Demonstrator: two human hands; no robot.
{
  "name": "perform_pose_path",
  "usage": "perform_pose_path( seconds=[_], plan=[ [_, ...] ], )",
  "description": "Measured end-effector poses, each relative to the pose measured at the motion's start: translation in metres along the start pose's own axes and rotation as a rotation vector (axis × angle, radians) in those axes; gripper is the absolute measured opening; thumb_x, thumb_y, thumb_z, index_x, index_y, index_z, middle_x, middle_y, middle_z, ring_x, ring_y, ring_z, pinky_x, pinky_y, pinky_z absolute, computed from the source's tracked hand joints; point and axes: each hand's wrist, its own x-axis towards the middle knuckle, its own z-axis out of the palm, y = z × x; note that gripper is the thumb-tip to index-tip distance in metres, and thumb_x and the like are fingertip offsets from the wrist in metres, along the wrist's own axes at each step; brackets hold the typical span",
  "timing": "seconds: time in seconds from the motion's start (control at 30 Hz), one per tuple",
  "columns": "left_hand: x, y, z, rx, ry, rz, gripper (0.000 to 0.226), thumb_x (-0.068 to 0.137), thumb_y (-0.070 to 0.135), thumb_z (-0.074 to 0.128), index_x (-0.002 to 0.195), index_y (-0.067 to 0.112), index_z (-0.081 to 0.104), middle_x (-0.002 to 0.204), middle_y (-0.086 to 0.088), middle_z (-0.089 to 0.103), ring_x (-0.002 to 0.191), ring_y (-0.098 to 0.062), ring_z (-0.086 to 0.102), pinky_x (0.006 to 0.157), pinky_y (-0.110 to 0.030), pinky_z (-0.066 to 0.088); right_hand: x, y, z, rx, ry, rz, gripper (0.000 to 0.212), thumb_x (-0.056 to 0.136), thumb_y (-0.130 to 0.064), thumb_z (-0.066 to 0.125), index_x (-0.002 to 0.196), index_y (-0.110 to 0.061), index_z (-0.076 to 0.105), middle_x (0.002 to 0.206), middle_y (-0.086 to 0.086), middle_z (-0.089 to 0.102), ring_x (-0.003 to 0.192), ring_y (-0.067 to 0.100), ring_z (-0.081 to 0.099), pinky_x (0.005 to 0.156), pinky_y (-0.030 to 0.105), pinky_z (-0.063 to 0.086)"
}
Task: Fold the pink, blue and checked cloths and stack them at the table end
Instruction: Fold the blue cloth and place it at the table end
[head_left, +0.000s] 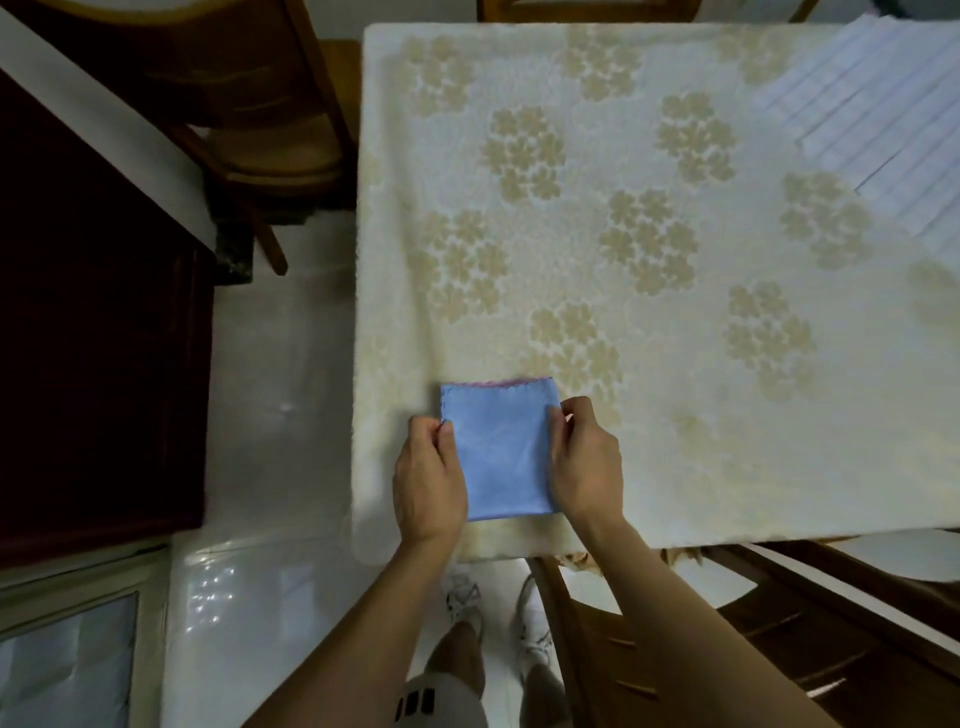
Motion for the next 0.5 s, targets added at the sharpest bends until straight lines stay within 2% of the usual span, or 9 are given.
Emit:
perform_pose_path(
  seconds=[0.13,0.27,0.5],
  plan=[
    [0.013,-0.002,0.007,0.072,0.034,0.034,0.018,0.1,0.029,0.05,0.093,0.012,0.054,0.09,-0.009,0.063,0.085,-0.031,0.057,0.065,-0.031,0.028,0.016,0.0,0.012,-0.1,0.001,0.031,0.022,0.106,-0.036,0.033,0.11,-0.019,0.048,0.079,0.001,0.059,0.073,0.03,0.057,0.062,0.036,0.039],
    [0.026,-0.008,0.013,0.138,0.03,0.03,0.019,0.098,0.029,0.054,0.09,0.012,0.058,0.086,-0.01,0.065,0.085,-0.033,0.057,0.069,-0.04,0.041,0.022,0.0,0.018,-0.22,0.038,0.01,0.027,0.107,-0.036,0.03,0.114,-0.017,0.048,0.089,0.009,0.067,0.079,0.036,0.063,0.066,0.041,0.047],
    [0.03,-0.013,0.016,0.209,0.019,0.058,0.021,0.095,0.033,0.059,0.083,0.016,0.056,0.078,-0.004,0.062,0.078,-0.028,0.056,0.063,-0.038,0.041,0.02,0.005,0.023,-0.314,0.054,0.024,0.033,0.107,-0.04,0.024,0.116,-0.017,0.046,0.089,0.005,0.068,0.072,0.029,0.064,0.066,0.044,0.054]
  ],
)
